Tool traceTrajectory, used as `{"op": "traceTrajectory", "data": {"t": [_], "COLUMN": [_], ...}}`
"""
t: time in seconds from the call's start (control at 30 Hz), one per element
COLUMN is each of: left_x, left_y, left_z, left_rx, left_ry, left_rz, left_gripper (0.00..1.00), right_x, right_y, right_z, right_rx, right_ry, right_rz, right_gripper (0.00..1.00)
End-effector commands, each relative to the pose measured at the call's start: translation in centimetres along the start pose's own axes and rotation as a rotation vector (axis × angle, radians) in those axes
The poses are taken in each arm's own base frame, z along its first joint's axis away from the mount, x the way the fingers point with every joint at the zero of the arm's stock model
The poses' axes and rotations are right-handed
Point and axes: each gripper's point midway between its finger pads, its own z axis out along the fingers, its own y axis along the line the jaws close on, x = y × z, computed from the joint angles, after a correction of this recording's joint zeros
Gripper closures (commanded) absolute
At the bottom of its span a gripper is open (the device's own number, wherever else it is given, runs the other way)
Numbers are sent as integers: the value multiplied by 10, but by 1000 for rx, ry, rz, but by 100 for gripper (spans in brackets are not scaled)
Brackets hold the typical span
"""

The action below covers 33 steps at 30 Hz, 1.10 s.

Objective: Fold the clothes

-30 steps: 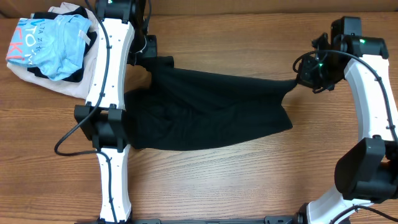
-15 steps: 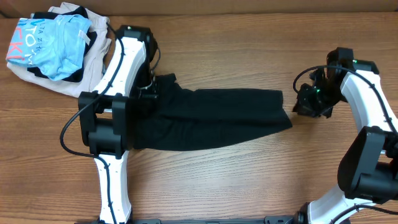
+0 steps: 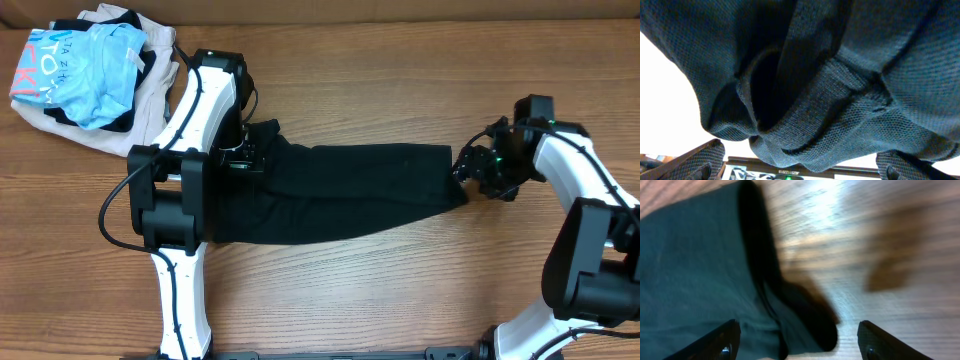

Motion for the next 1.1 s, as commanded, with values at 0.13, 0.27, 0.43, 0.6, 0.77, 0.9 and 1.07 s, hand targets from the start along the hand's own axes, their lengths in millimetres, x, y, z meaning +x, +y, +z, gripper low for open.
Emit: {"op": "traceTrajectory", "data": {"t": [0.13,0.27,0.43,0.6,0.77,0.9,1.07], "left_x": [-1,8,28,43,42,39,36], "left_y": [4,7,12,15,15,15,15], "left_z": [-90,-150,-202,-229,-233,-236,-239], "left_rx": [50,86,122,141,144,147,150], "left_ry": [-312,-519,-698,-806,-822,-839,-857], "left_rz": [-17,-35,-57,-60,-61,-61,-62], "left_gripper": [0,0,0,0,0,0,0], "right_x": [8,8,6,-7,-25,-31,-27], "right_y": [31,37,29,5,-35,-59,-55], "right_z": [31,36,35,2,-69,-119,-131], "right_rx": [-47,-47,-19,-9,-4,1,6], "right_ry": [-16,-24,-30,-42,-130,-225,-239], "right_rz": [-137,-152,-80,71,233,302,266], "right_gripper": [21,64,96,96,96,96,96]}}
